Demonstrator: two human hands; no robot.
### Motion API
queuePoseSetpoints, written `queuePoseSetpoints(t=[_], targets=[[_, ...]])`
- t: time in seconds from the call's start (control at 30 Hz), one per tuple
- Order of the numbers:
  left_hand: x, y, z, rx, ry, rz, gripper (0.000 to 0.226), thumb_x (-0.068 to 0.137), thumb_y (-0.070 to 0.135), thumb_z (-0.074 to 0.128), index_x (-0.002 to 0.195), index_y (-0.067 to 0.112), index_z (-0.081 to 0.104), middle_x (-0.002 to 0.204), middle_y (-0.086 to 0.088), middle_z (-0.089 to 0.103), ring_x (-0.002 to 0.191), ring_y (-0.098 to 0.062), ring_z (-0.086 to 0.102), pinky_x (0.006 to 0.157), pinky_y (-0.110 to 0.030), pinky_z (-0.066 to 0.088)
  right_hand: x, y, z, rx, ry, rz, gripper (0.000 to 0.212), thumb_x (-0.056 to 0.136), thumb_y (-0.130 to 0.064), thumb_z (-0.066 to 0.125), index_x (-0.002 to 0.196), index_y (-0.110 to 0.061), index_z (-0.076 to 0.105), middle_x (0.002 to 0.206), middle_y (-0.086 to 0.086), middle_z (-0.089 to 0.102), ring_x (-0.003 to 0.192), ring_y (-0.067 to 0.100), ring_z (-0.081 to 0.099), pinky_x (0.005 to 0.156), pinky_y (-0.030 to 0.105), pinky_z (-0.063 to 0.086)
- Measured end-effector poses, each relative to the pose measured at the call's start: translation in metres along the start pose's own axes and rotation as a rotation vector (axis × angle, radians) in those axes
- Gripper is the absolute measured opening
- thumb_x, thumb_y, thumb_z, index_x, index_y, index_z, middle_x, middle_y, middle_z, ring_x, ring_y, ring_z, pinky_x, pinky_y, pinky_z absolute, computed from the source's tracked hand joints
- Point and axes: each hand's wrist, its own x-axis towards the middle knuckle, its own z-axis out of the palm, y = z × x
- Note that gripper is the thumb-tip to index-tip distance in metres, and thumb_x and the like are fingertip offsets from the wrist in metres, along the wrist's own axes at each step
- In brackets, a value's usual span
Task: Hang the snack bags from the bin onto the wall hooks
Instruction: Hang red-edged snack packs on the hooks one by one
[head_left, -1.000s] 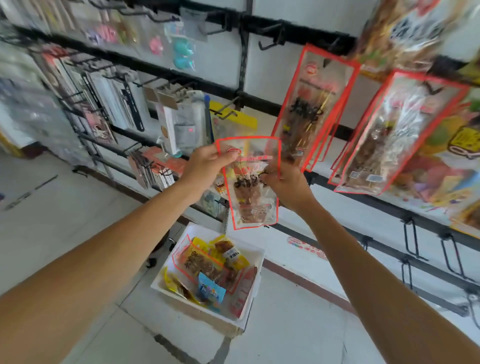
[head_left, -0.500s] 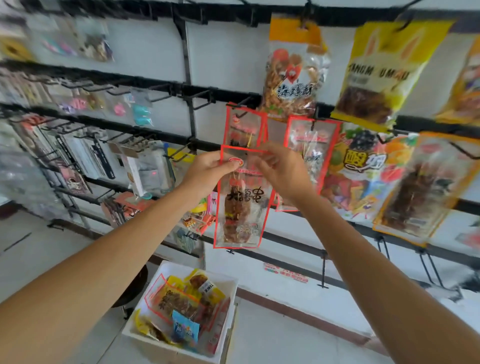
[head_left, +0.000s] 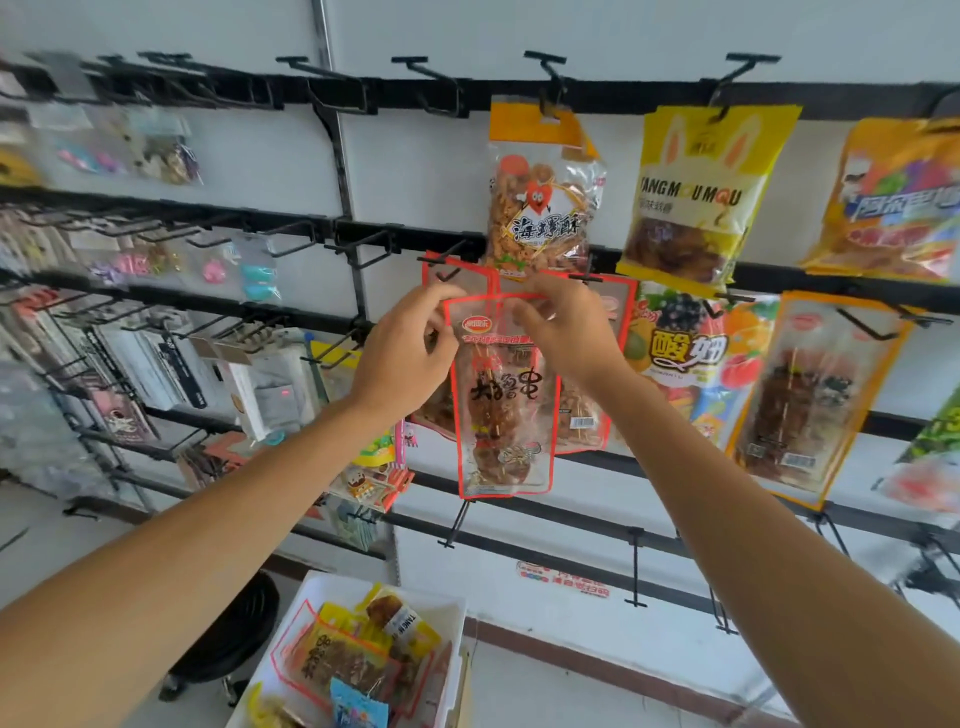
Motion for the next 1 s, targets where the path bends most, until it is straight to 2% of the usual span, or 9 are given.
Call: queuePoseSetpoints(t=[0.1, 0.17, 0.27, 0.37, 0.57, 0.7, 0.8, 0.9, 1.0], targets=[[0.001, -0.018, -0.007, 0.109, -0.019, 0.141, 0.045, 0.086, 0.003, 0.054, 0.129, 0.015, 0.054, 0.115, 0.000, 0.056, 0.104, -0.014, 0.055, 0.090, -0.034, 0.048, 0.011, -0.002, 0.015, -0.003, -0.017, 0.021, 0.013, 0.093, -0.021, 0.059, 0.085, -0.014, 0.066, 0.074, -0.002, 0.067, 0.069, 0.011, 0.062, 0.061, 0.027, 0.049], [0.003, -0.032, -0.012, 0.218, -0.049, 0.244, 0.050, 0.083, 0.002, 0.055, 0.131, 0.013, 0.053, 0.128, -0.006, 0.052, 0.116, -0.022, 0.051, 0.099, -0.036, 0.043, 0.020, -0.004, 0.027, -0.001, -0.027, 0.038, 0.013, 0.094, -0.022, 0.059, 0.082, -0.019, 0.063, 0.073, -0.006, 0.064, 0.065, 0.006, 0.059, 0.056, 0.022, 0.044], [0.009, -0.054, -0.019, 0.393, -0.127, 0.364, 0.054, 0.081, 0.003, 0.056, 0.134, 0.012, 0.053, 0.138, -0.010, 0.046, 0.123, -0.028, 0.046, 0.104, -0.041, 0.036, 0.033, -0.007, 0.044, -0.003, -0.013, 0.055, 0.014, 0.094, -0.019, 0.058, 0.083, -0.015, 0.065, 0.072, -0.004, 0.064, 0.061, 0.004, 0.056, 0.055, 0.021, 0.042], [0.016, -0.075, -0.025, 0.472, -0.210, 0.416, 0.053, 0.082, 0.005, 0.048, 0.135, 0.011, 0.053, 0.142, -0.012, 0.044, 0.126, -0.030, 0.044, 0.106, -0.044, 0.034, 0.045, -0.006, 0.062, -0.027, 0.017, 0.093, 0.014, 0.093, -0.018, 0.057, 0.085, -0.014, 0.069, 0.074, -0.003, 0.065, 0.066, 0.012, 0.060, 0.058, 0.026, 0.046], [0.024, -0.108, -0.027, 0.531, -0.294, 0.456, 0.054, 0.083, 0.010, 0.038, 0.135, 0.006, 0.054, 0.145, -0.015, 0.045, 0.134, -0.032, 0.040, 0.112, -0.047, 0.032, 0.060, -0.001, 0.080, -0.071, 0.061, 0.159, 0.014, 0.093, -0.023, 0.057, 0.084, -0.019, 0.067, 0.076, -0.007, 0.065, 0.075, 0.013, 0.063, 0.068, 0.029, 0.052], [0.030, -0.130, -0.018, 0.549, -0.316, 0.502, 0.061, 0.086, 0.014, 0.034, 0.146, 0.007, 0.041, 0.154, -0.015, 0.035, 0.143, -0.031, 0.030, 0.117, -0.049, 0.026, 0.069, 0.001, 0.090, -0.070, 0.066, 0.142, 0.015, 0.093, -0.025, 0.058, 0.088, -0.017, 0.069, 0.077, -0.009, 0.066, 0.076, 0.011, 0.064, 0.072, 0.034, 0.054], [0.035, -0.143, -0.010, 0.595, -0.318, 0.546, 0.063, 0.088, 0.017, 0.032, 0.152, 0.013, 0.030, 0.160, -0.015, 0.023, 0.147, -0.032, 0.021, 0.120, -0.050, 0.019, 0.072, 0.002, 0.095, -0.079, 0.084, 0.131, 0.014, 0.093, -0.024, 0.057, 0.082, -0.022, 0.065, 0.073, -0.016, 0.061, 0.070, 0.000, 0.060, 0.066, 0.025, 0.048], [0.037, -0.153, -0.002, 0.587, -0.267, 0.585, 0.064, 0.089, 0.017, 0.034, 0.152, 0.015, 0.029, 0.160, -0.018, 0.020, 0.147, -0.035, 0.019, 0.119, -0.053, 0.018, 0.068, 0.001, 0.097, -0.053, 0.114, 0.088, 0.016, 0.093, -0.017, 0.058, 0.079, -0.021, 0.065, 0.069, -0.018, 0.058, 0.063, -0.007, 0.055, 0.059, 0.010, 0.038], [0.040, -0.159, 0.005, 0.559, -0.199, 0.612, 0.065, 0.089, 0.014, 0.043, 0.152, 0.017, 0.031, 0.159, -0.022, 0.020, 0.146, -0.038, 0.019, 0.119, -0.055, 0.017, 0.066, 0.001, 0.097, -0.011, 0.141, 0.070, 0.016, 0.092, -0.014, 0.058, 0.078, -0.015, 0.066, 0.068, -0.014, 0.061, 0.061, -0.003, 0.056, 0.059, 0.014, 0.043]])
